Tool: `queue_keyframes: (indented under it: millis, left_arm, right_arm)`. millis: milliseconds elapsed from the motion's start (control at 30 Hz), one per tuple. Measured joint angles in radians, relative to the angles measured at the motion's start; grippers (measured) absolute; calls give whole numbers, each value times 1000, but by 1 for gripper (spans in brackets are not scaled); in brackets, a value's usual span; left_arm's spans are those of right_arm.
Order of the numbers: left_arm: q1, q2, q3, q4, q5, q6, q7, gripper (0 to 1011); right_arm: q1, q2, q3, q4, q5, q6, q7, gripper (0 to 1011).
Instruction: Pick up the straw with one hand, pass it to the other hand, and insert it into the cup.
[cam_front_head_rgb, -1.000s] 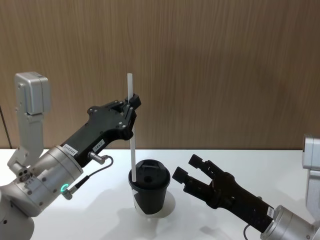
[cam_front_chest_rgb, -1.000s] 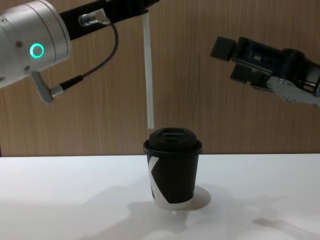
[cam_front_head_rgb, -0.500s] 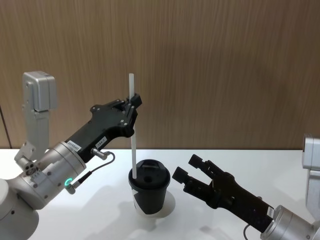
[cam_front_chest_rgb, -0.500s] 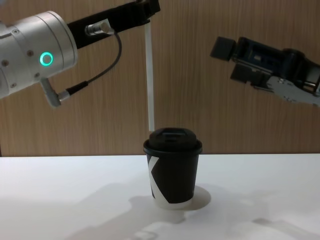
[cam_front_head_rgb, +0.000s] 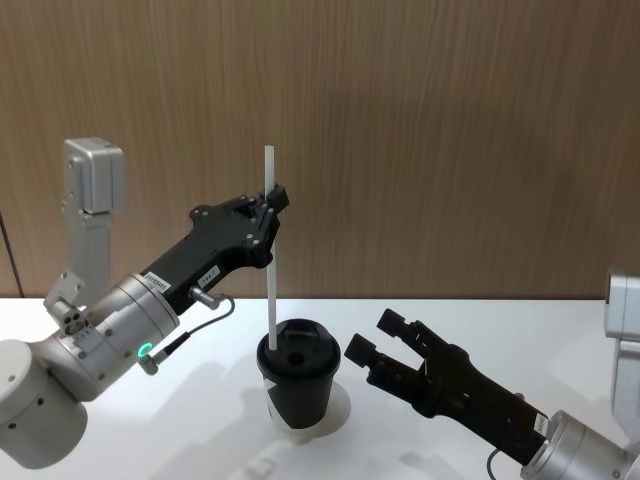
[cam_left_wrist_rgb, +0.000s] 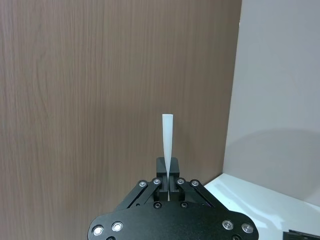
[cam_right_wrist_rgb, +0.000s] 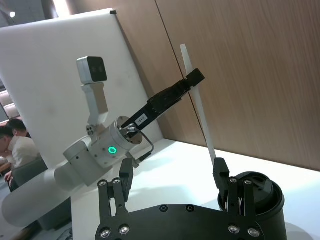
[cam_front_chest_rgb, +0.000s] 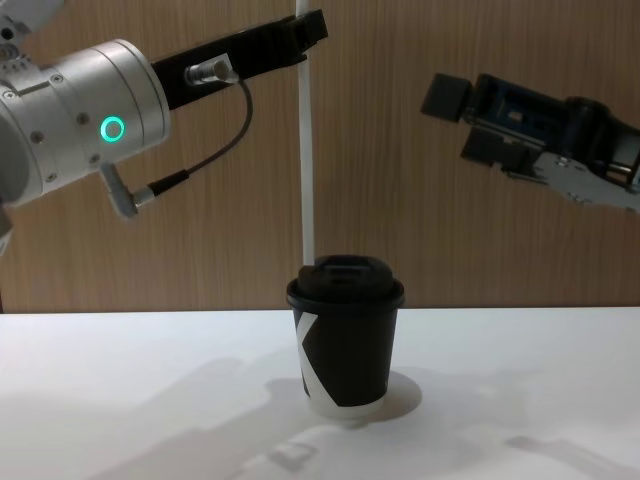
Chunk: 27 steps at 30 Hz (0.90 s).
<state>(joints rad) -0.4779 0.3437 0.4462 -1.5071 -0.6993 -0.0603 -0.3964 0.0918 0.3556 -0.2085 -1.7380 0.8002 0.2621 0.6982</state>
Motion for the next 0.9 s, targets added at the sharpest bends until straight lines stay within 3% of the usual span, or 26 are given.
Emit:
queue_keyframes:
  millis: [533,900]
  left_arm:
    - [-86,-20,-15,183,-29,-22,-136,18]
    - [-116,-35,-18,232,-38,-31,-191,18]
  right_arm:
    - [0,0,0,0,0,0,0,1001]
    - [0,0,0,0,0,0,0,1001]
